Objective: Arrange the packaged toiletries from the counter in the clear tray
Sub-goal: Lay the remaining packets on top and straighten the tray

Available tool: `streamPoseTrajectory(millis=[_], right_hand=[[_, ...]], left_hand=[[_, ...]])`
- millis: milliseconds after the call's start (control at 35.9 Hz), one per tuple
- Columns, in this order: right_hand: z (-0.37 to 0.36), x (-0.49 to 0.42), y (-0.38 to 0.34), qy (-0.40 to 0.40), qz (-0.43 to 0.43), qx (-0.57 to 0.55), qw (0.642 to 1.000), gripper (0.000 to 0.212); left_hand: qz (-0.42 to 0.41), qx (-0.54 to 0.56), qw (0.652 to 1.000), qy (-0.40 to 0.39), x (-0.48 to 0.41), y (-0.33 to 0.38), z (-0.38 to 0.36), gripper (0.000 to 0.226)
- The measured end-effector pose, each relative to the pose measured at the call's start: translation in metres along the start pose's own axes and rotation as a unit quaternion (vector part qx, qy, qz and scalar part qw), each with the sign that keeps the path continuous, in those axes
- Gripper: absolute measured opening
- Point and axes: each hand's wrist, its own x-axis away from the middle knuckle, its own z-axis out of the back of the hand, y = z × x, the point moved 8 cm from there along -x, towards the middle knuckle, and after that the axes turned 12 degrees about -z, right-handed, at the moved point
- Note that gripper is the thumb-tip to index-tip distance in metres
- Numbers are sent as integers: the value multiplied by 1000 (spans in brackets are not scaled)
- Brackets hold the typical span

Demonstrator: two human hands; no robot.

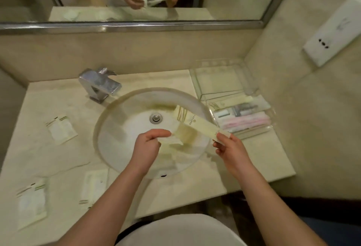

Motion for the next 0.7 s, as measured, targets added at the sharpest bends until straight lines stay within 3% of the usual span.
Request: streamPoseTrajectory(millis=[139, 278, 334, 557, 696], right_hand=[[84, -23, -40, 51, 0, -28, 998, 4], [140, -57, -72, 96, 1, -17, 995, 4], [148, -70, -87, 113, 7, 7, 994, 6], [141, -128, -135, 135, 7, 89, 987, 21], [131, -162, -142, 131, -18, 162, 978, 19]], left_hand=[[41, 100, 994, 21, -10, -7, -77, 49], [138, 279, 946, 87, -15, -13, -145, 41], [155, 301, 934, 113, -13, -13, -158, 33], [95, 97, 987, 89, -15, -6, -165, 26], [56, 0, 998, 42, -24, 14, -170, 16]])
